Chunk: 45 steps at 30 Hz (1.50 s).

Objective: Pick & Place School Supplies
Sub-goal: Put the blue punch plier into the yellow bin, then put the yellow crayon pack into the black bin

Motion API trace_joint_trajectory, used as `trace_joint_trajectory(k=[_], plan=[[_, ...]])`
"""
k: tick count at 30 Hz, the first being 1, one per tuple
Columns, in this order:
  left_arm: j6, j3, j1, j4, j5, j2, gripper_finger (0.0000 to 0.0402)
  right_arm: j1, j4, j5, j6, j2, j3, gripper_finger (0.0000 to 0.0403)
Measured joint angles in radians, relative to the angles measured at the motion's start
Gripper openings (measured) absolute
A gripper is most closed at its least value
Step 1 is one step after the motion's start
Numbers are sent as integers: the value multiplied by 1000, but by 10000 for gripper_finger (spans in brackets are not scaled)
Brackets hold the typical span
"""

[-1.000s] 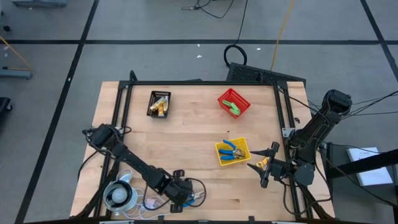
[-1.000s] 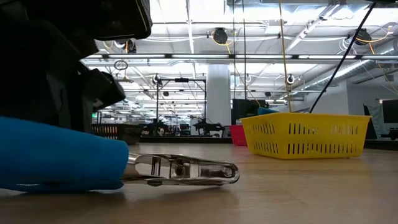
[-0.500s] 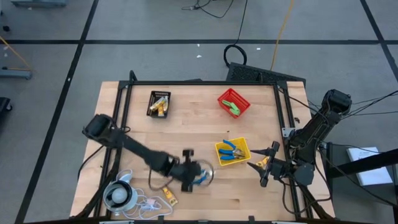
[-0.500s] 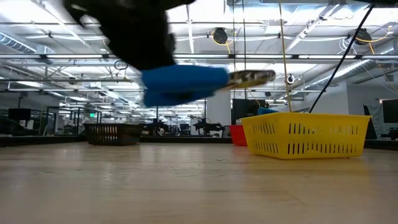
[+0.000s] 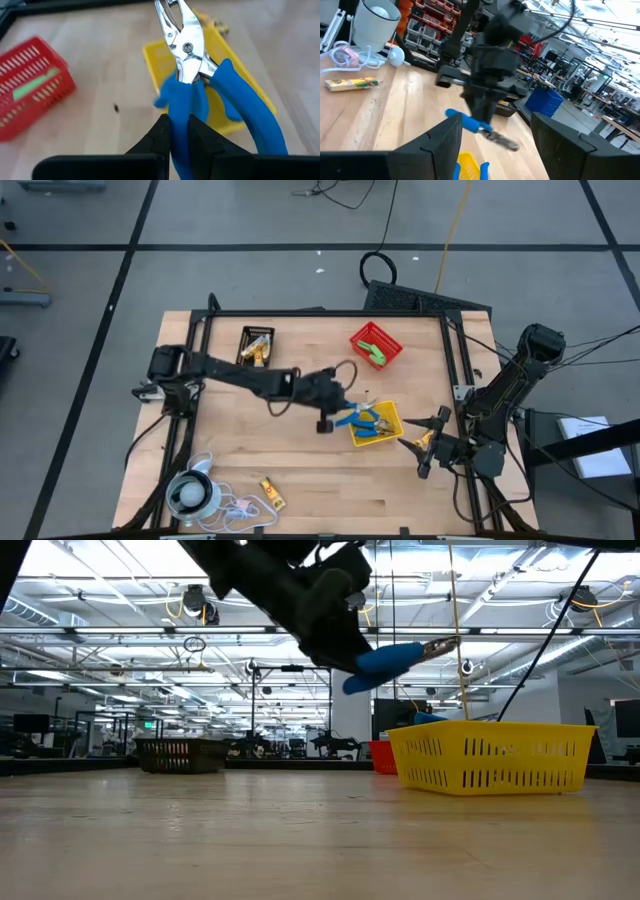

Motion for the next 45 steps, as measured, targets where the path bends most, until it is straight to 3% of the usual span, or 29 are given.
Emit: trace_joint_trajectory(k=[5, 15, 24, 28, 30, 39, 45], plan=[[40, 82, 36, 5, 70, 51, 34, -7, 20, 0, -22, 0, 0, 226], [159, 382, 21, -262, 88, 286, 34, -27, 32, -3, -33, 0, -1, 226], [173, 440, 37, -248, 112, 351, 34, -27, 40, -2, -39, 0, -1, 226], [176, 442, 28, -233, 73, 349, 35, -27, 55, -2, -57, 0, -1, 226], [177, 442, 26, -234, 93, 348, 53, -27, 60, -3, -59, 0, -1, 226], [177, 442, 27, -172, 128, 344, 226, -27, 60, -4, -59, 0, -1, 226], [209, 442, 24, -232, 164, 299, 274, -20, 58, -3, -78, 0, -1, 226]])
